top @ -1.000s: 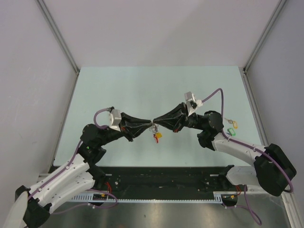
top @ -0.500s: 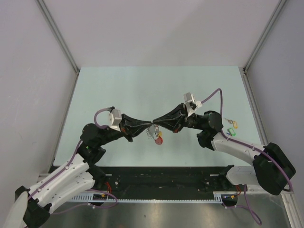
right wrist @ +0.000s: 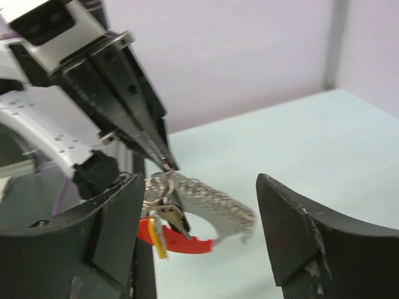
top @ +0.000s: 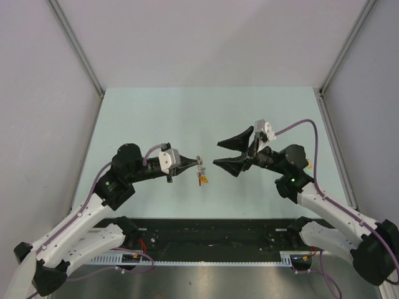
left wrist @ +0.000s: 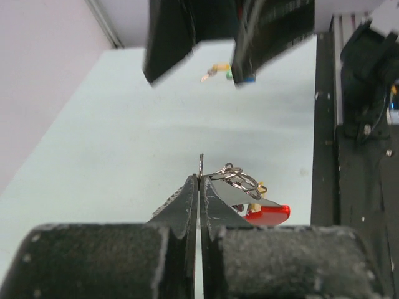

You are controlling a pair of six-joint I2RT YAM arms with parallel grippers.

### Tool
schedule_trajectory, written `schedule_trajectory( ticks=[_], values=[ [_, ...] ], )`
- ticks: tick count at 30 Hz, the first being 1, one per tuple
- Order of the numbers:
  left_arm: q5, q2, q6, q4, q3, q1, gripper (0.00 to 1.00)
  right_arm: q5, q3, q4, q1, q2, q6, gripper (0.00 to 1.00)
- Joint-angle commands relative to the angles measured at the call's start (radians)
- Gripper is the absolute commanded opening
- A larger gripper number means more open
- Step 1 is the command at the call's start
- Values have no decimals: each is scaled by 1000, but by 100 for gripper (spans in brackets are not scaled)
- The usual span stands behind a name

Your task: Put the keys on the keyring

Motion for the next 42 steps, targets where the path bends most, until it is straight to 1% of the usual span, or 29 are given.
schedule_trajectory(
  ticks=[1,2,5,8,9,11,14,18,20,21,22,25,26,29,34,35,37,38,40,41,42],
  values=[
    [44,25,175,-98,21,5,0,157,11,-373,-70,-125,-115,80],
    [54,24,192,-93,12,5,0,196,16,-471,-97,-145,-139,80],
    [68,2,214,-57,-39,5,0,289,18,-620,-150,-198,-158,88],
    [109,-31,186,49,-122,5,0,312,19,-692,-188,-211,-144,92],
    [125,-39,175,119,-142,5,0,318,19,-703,-206,-209,-137,92],
    [139,-60,155,164,-191,5,0,367,18,-726,-216,-202,-117,97],
    [137,-88,142,227,-234,5,0,437,18,-730,-222,-186,-106,100],
    [129,-103,111,319,-258,5,0,517,16,-722,-222,-160,-72,100],
    [129,-111,61,374,-283,5,1,537,15,-720,-223,-142,-77,100],
    [129,-116,36,435,-292,6,1,546,13,-717,-223,-134,-74,100],
    [133,-116,-20,468,-312,6,0,543,13,-710,-223,-128,-87,100],
    [128,-105,-126,600,-356,6,0,545,13,-696,-225,-105,-100,100],
    [128,-102,-144,642,-364,8,0,542,13,-694,-227,-103,-106,100],
    [133,-85,-194,704,-381,12,0,549,12,-702,-227,-105,-127,100],
    [143,-70,-217,707,-383,23,0,606,12,-739,-227,-114,-130,100],
    [142,-70,-216,683,-381,23,0,620,12,-777,-228,-113,-121,100],
    [133,-74,-178,614,-352,23,0,666,13,-815,-239,-107,-98,100],
    [125,-82,-159,539,-338,23,1,671,15,-828,-249,-102,-86,100],
    [81,-88,-116,462,-295,25,0,694,18,-873,-303,-85,-23,100],
    [68,-84,-104,372,-279,28,0,694,18,-887,-323,-77,-3,100],
    [29,-78,-93,324,-239,28,0,697,19,-904,-373,-71,30,100]
  ],
)
